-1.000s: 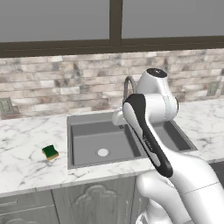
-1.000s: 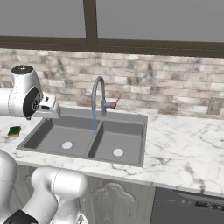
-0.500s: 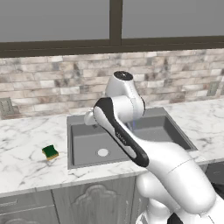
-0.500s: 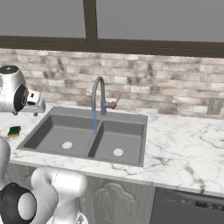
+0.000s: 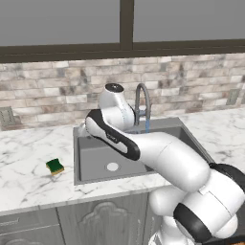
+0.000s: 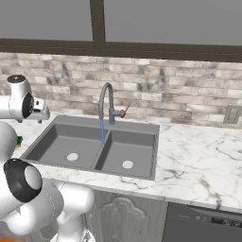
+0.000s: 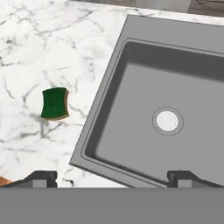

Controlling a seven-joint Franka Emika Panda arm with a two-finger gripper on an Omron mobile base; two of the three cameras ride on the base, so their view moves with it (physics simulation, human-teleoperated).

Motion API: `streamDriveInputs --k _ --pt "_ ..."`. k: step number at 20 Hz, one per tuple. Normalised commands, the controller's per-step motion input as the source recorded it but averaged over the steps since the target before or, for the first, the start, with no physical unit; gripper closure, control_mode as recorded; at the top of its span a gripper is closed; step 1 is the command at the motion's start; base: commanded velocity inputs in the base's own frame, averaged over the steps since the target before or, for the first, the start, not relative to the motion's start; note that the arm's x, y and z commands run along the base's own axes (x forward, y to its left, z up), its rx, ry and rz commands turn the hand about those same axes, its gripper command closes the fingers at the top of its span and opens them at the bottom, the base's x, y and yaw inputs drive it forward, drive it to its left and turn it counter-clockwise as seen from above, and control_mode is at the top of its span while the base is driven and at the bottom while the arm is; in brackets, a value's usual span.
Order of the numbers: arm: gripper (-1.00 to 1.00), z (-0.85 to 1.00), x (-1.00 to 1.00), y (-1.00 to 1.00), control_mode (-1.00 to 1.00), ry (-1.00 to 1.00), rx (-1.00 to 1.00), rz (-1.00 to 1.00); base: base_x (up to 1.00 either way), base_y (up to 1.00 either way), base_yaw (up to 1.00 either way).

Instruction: Soak the sponge with water for a few seconds and then drop it inside the sink.

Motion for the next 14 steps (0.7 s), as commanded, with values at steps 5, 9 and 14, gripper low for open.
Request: streamDriveInputs --k 5,9,14 --pt "-1.00 -0.33 0.06 0.47 -1.00 -0.09 0.00 0.05 0.00 0.00 0.00" --pt "-1.00 -0.19 0.00 0.49 -1.00 -0.14 0.00 0.03 0.00 0.00 0.00" --pt "-1.00 -0.22 0.02 0.48 -1.00 -0.17 0.00 0.01 0.00 0.00 0.00"
